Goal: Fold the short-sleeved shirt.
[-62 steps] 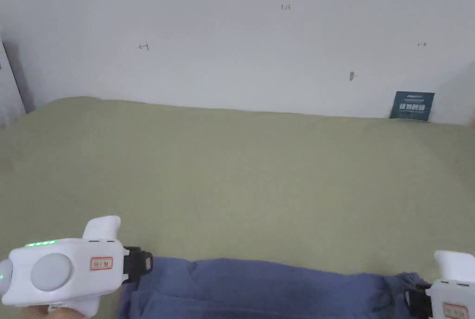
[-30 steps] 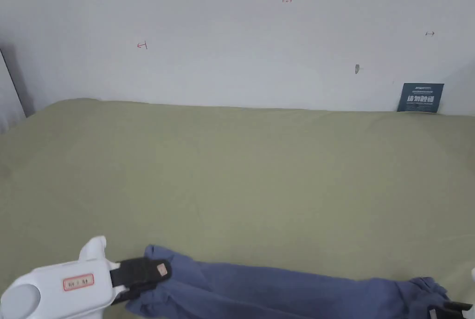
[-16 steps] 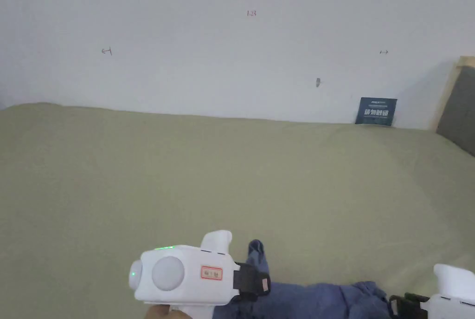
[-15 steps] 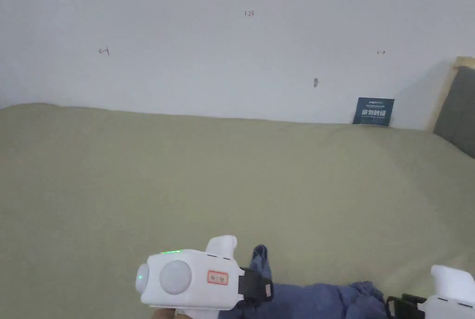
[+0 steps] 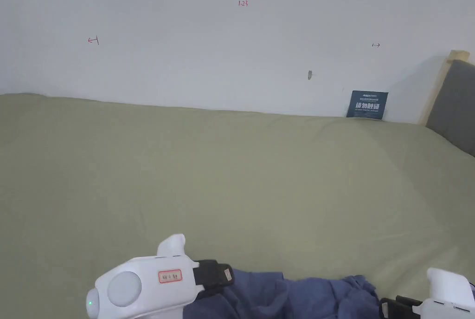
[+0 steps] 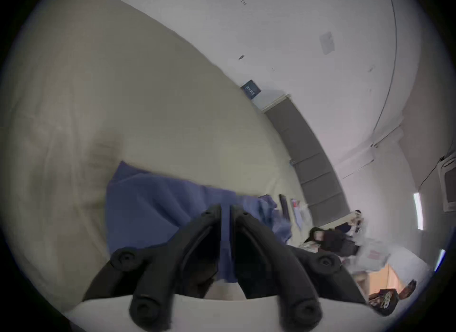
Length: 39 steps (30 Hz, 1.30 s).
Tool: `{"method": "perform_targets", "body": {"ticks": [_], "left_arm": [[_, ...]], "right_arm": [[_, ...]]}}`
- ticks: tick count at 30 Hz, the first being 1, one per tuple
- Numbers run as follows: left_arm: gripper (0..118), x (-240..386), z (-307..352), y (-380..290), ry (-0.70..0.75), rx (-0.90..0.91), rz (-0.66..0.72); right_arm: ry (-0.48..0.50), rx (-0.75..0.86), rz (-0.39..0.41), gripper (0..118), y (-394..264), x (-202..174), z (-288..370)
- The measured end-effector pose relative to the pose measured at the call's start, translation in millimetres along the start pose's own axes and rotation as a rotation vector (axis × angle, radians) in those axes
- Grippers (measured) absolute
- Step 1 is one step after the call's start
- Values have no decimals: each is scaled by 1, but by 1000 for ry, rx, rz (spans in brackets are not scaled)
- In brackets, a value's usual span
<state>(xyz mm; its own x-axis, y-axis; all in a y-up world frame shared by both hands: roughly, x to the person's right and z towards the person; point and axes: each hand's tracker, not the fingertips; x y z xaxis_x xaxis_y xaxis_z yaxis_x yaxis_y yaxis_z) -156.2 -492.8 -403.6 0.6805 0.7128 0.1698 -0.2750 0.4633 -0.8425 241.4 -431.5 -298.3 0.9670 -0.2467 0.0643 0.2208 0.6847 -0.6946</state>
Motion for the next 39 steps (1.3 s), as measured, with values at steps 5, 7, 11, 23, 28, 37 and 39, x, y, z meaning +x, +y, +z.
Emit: {"method": "perform_targets", "body": {"ticks": [5, 7, 11, 23, 28, 37, 39], "left_arm": [[11, 10, -58, -37, -72, -177, -21], [11, 15, -85, -57, -78, -243, -32], [3, 5, -96, -73, -82, -154, 68], [1, 5, 20, 0, -90, -55, -131], [1, -58, 47, 16, -51, -64, 12], [117, -93, 26, 1, -186, -83, 210], [117, -92, 8, -3, -170, -118, 212]], "right_arm": [[20, 14, 10, 0, -4, -5, -3], [17, 11, 12, 0, -6, -5, -6], [17, -13, 4, 0, -12, -3, -10], [15, -41, 37, 0, -17, -5, -18], [19, -46, 47, 0, -20, -6, -18], [6, -63, 44, 0, -22, 0, -23], [3, -71, 40, 0, -23, 2, -24]]}}
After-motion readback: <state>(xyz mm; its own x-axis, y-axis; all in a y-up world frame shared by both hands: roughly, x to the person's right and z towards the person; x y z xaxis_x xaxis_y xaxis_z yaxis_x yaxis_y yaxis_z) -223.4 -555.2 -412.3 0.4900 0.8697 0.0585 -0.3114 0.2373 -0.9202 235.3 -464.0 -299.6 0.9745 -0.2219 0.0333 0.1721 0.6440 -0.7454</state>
